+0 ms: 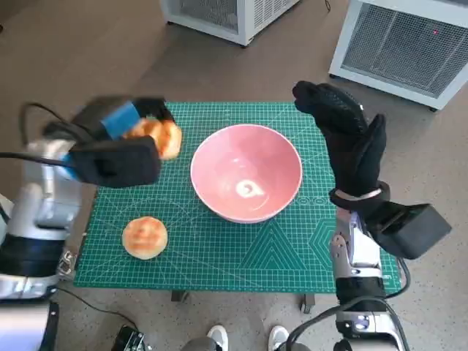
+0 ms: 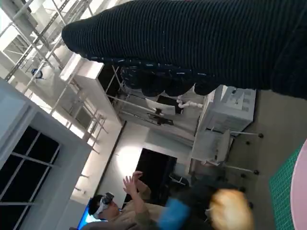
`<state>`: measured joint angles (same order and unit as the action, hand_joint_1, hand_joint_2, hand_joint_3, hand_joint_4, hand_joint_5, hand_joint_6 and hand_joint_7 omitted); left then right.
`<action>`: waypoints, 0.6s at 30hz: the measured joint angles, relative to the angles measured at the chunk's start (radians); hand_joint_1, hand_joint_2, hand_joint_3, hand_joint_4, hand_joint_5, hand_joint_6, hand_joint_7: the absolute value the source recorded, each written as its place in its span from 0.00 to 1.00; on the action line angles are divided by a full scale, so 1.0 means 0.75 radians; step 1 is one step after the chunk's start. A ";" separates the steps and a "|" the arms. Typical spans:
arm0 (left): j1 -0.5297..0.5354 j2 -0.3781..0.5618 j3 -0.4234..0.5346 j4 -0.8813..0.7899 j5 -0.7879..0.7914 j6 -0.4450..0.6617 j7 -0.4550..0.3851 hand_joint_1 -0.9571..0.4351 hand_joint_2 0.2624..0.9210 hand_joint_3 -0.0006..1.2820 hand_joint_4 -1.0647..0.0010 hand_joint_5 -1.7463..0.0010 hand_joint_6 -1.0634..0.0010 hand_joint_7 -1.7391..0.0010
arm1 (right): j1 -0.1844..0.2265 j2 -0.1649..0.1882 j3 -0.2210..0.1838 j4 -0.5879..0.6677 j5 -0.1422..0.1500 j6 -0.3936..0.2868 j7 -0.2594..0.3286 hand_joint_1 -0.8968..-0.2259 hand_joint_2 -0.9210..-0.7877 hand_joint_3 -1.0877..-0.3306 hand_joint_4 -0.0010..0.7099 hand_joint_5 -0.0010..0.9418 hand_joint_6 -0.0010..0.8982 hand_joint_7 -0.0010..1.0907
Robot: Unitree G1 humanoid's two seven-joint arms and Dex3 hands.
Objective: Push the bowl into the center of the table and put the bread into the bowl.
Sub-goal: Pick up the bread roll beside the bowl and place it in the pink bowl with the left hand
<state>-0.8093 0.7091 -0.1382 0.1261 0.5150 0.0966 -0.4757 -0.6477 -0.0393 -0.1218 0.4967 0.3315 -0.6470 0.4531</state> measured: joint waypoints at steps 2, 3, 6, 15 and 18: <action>0.000 -0.002 0.015 -0.047 -0.011 0.003 0.001 0.69 0.95 0.00 0.17 0.45 0.33 0.39 | 0.000 0.000 -0.001 0.002 0.001 0.000 0.000 0.24 0.00 0.48 0.38 0.01 0.12 0.43; 0.000 -0.006 0.023 -0.074 -0.015 0.003 0.003 0.69 0.95 0.00 0.17 0.45 0.32 0.39 | 0.000 0.000 -0.002 0.003 0.002 0.000 0.000 0.24 0.00 0.48 0.38 0.01 0.12 0.43; -0.002 -0.024 0.032 -0.135 -0.017 0.003 0.019 0.69 0.95 0.00 0.16 0.45 0.33 0.40 | 0.000 0.000 -0.003 0.005 0.002 -0.001 0.000 0.24 0.00 0.48 0.38 0.01 0.12 0.43; -0.029 -0.144 -0.048 -0.189 0.001 -0.017 0.044 0.69 0.97 0.01 0.21 0.40 0.35 0.40 | 0.000 0.000 -0.009 0.013 0.001 -0.014 0.000 0.24 0.00 0.48 0.39 0.01 0.12 0.43; -0.059 -0.188 -0.120 -0.175 0.037 -0.017 0.023 0.69 0.98 0.01 0.23 0.39 0.36 0.39 | 0.000 -0.001 -0.013 0.015 0.001 -0.020 0.000 0.24 0.00 0.49 0.39 0.01 0.12 0.42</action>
<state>-0.8532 0.5678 -0.2280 -0.0049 0.5425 0.0839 -0.4580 -0.6476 -0.0403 -0.1316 0.5080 0.3320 -0.6624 0.4533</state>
